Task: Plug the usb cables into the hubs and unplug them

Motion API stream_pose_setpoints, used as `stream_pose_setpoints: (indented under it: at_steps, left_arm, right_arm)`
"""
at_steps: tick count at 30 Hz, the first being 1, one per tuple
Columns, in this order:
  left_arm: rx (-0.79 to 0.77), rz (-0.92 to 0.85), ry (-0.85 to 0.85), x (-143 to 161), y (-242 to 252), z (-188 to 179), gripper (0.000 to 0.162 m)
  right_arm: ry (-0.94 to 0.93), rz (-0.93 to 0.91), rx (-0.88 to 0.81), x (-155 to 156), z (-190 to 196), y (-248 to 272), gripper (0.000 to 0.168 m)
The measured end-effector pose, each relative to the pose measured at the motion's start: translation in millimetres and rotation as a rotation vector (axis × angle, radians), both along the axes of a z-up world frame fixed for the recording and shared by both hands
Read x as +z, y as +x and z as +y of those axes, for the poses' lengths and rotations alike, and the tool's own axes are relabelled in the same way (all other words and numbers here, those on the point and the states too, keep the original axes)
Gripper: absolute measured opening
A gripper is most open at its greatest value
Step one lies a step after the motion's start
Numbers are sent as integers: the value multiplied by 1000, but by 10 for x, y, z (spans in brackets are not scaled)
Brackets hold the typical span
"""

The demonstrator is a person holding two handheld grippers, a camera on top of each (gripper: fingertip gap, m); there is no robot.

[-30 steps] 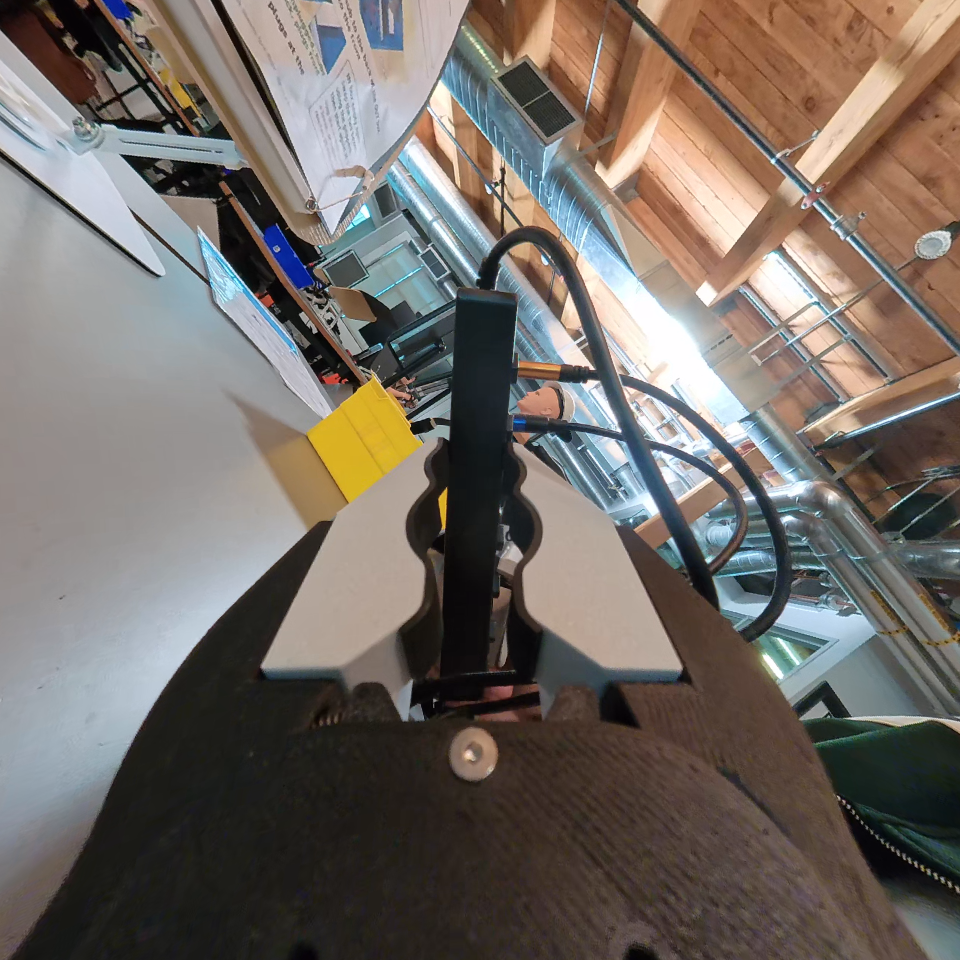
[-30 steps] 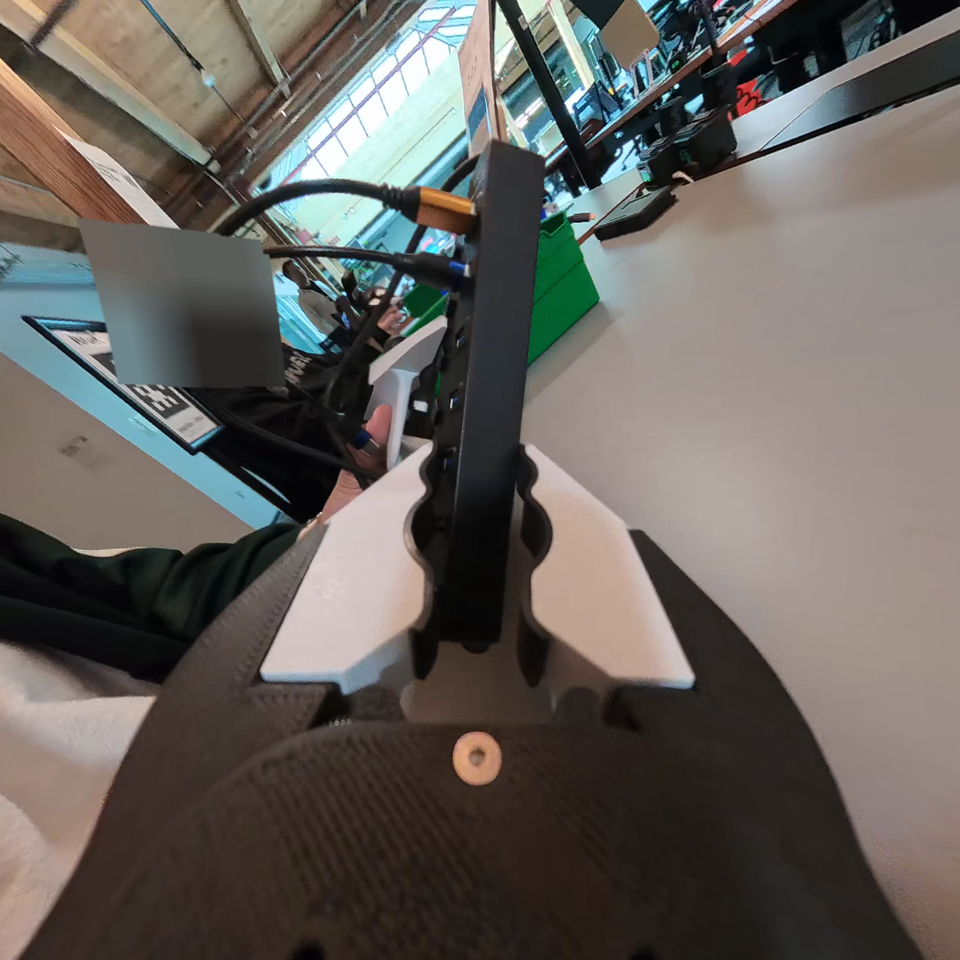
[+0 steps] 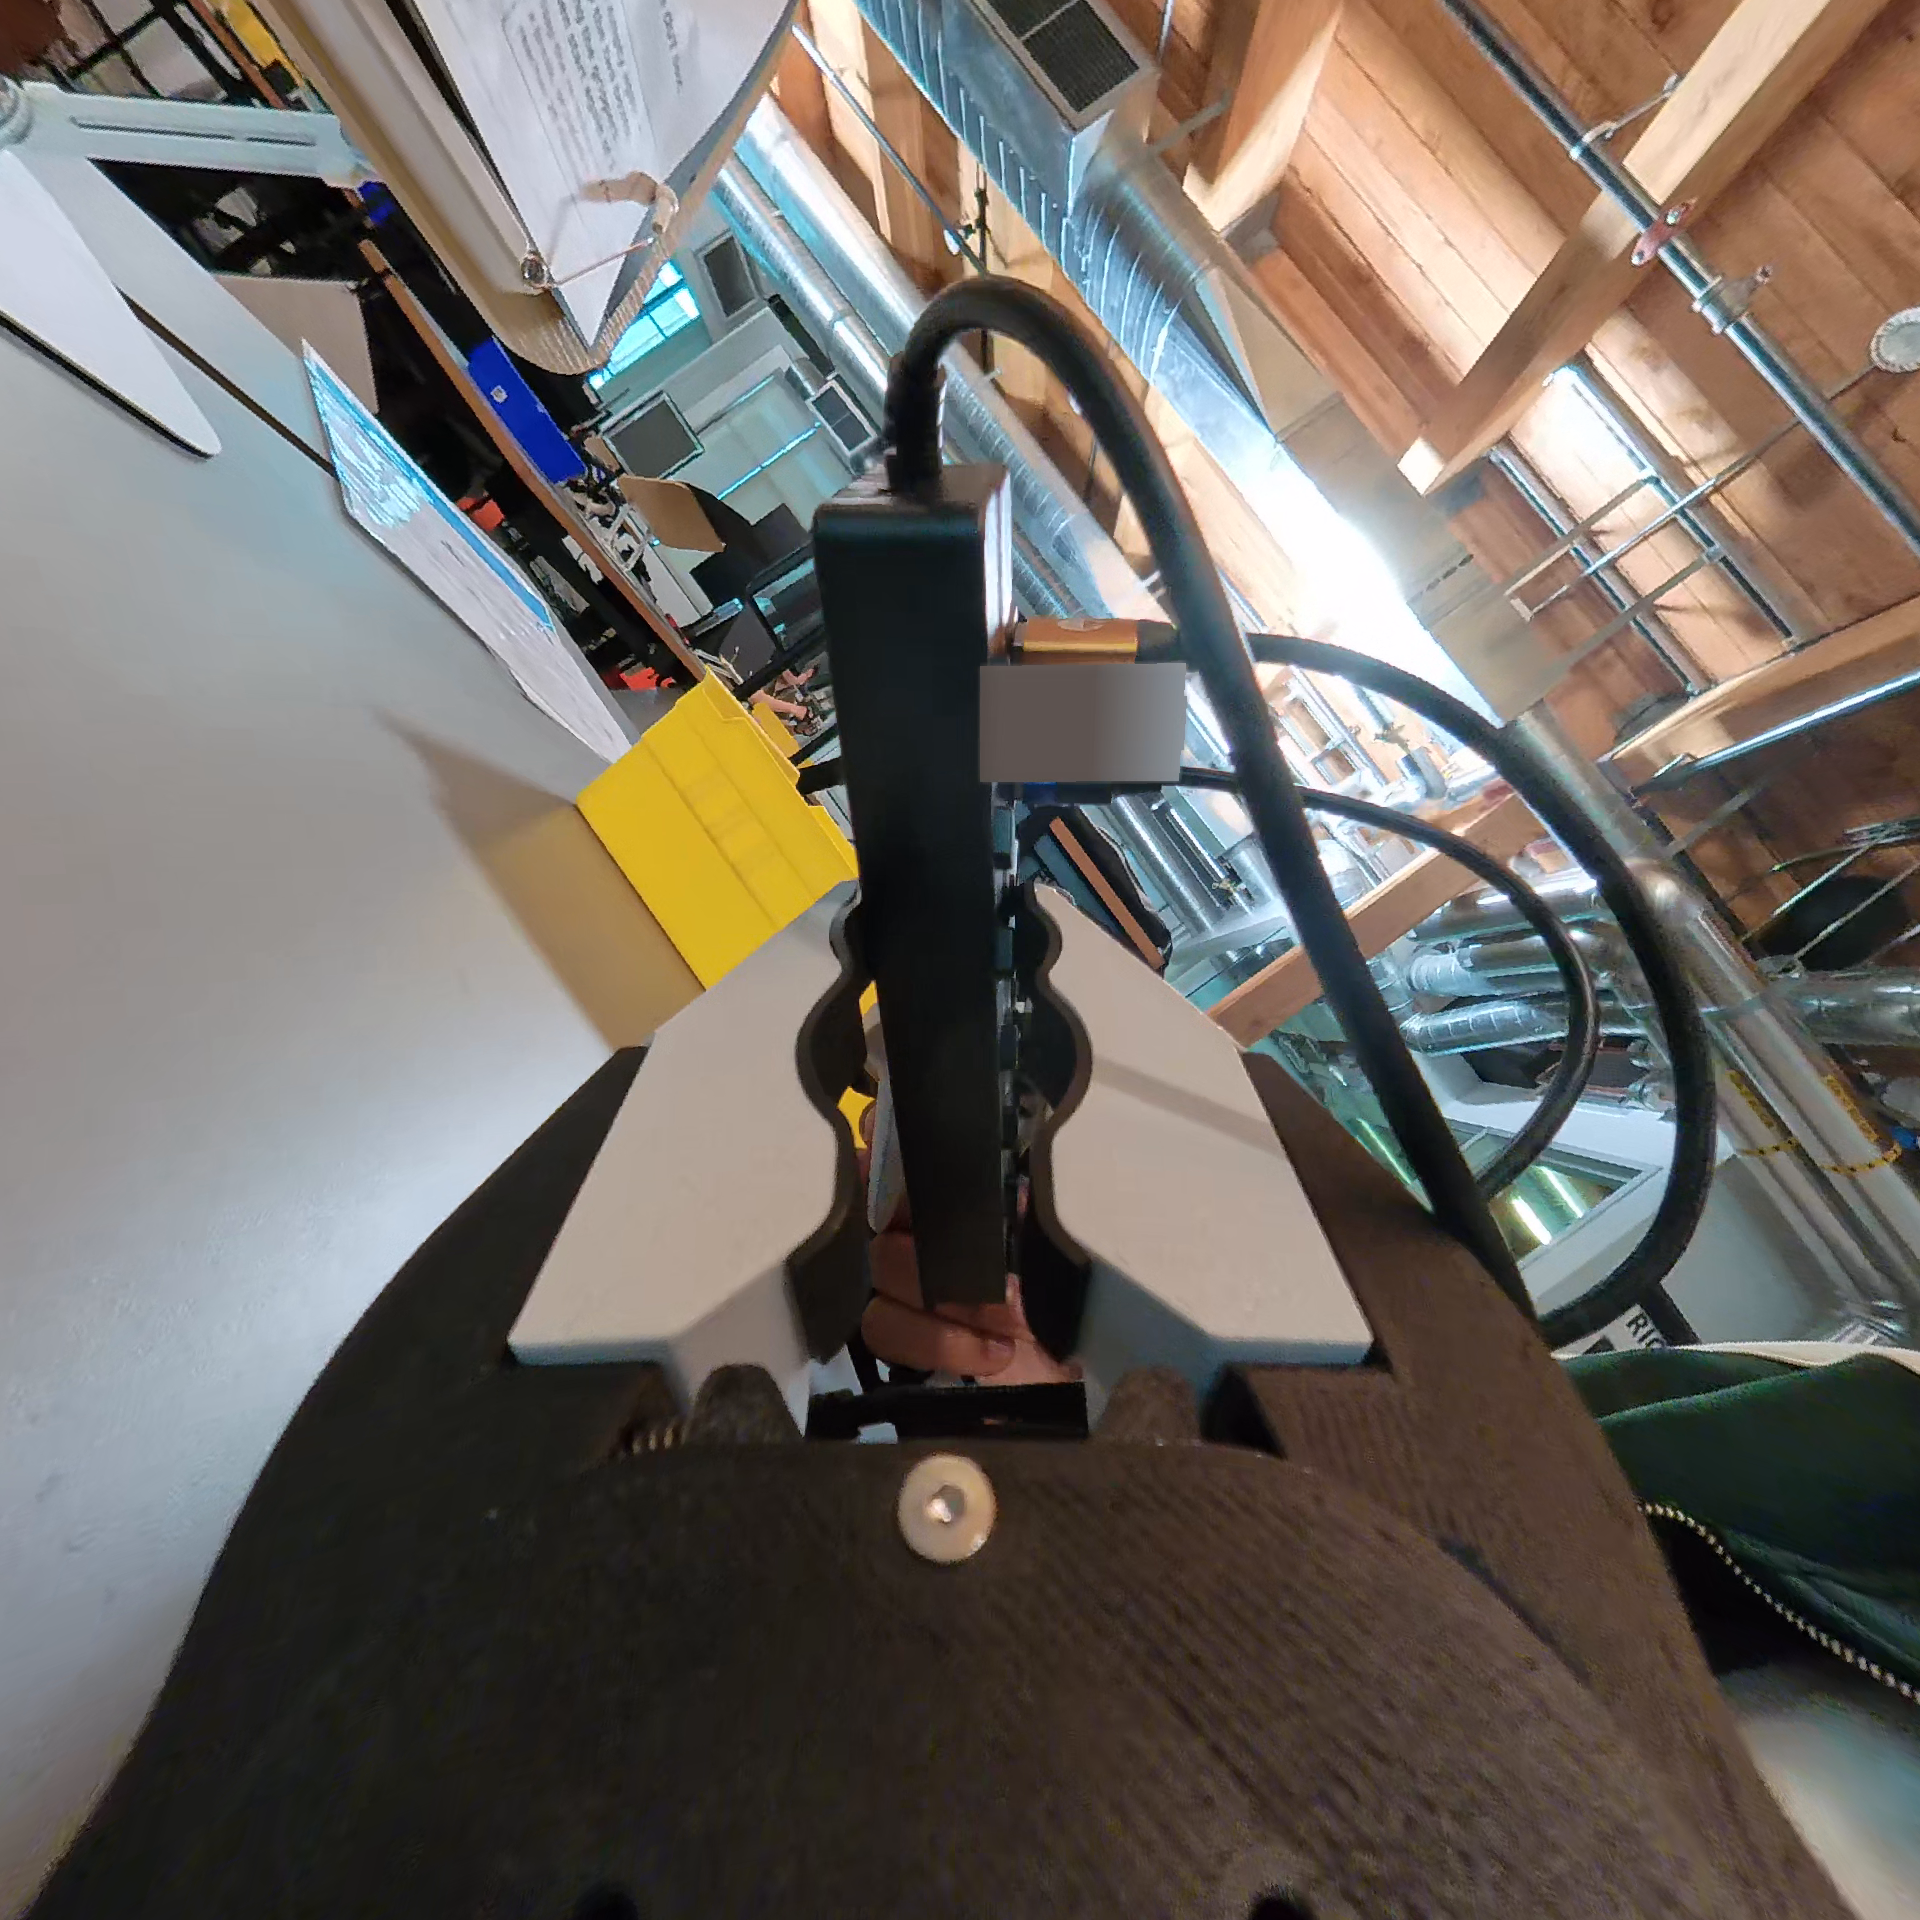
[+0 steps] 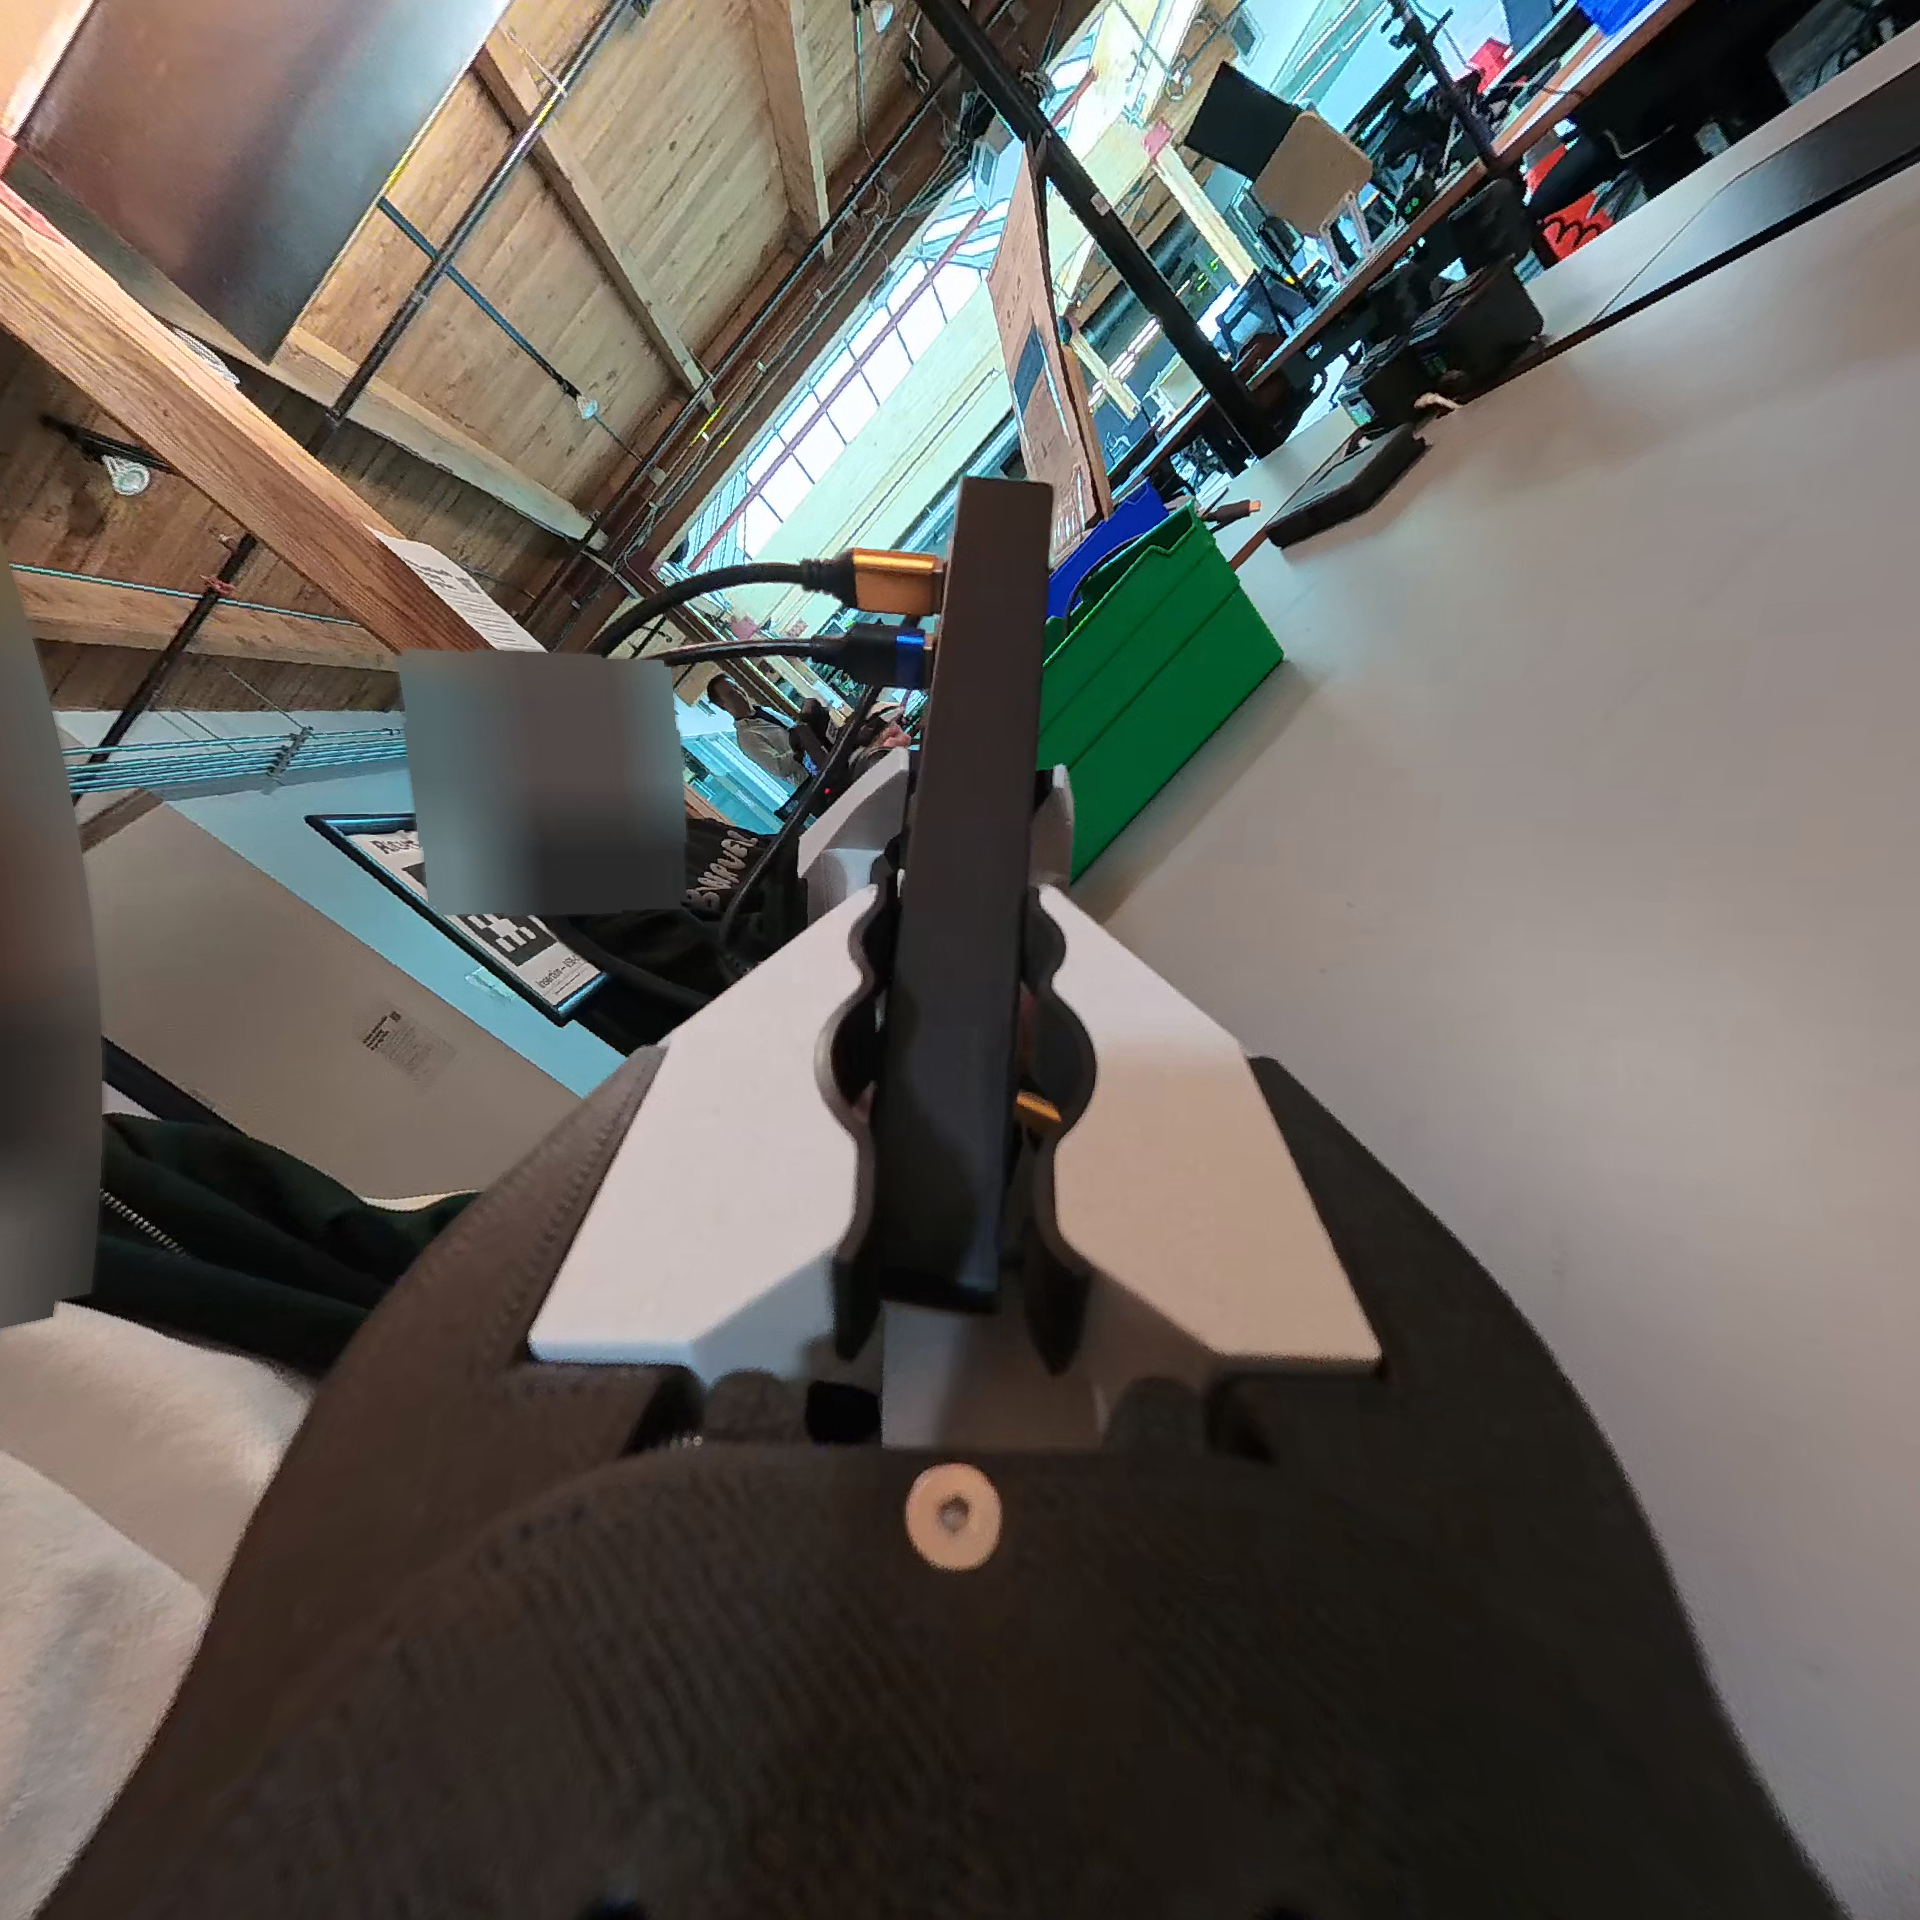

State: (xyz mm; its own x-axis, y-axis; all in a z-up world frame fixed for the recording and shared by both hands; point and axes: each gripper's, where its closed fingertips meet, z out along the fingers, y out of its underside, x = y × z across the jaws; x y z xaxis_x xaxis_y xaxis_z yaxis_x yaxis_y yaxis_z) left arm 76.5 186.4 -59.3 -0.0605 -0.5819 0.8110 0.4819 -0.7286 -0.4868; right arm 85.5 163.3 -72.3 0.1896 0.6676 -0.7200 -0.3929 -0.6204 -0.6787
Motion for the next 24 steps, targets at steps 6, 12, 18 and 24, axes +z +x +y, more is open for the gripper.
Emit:
stream_pose_setpoints:
  at_steps: [6, 12, 18, 24]
  left_arm:
    - [0, 22, 29, 4, 24, -25, 22]
    - [-6, -6, 10, 13, -8, -6, 23]
    - [-23, -4, 19, 21, -5, -23, 23]
    - [19, -28, 26, 53, -114, 43, 23]
  right_arm:
    - [-1, 24, -12, 13, 26, 35, 26]
    - [-5, 32, -1, 10, 20, 19, 26]
    - [-15, 15, 28, 6, -3, 11, 23]
    - [-36, 60, 38, 44, -1, 62, 23]
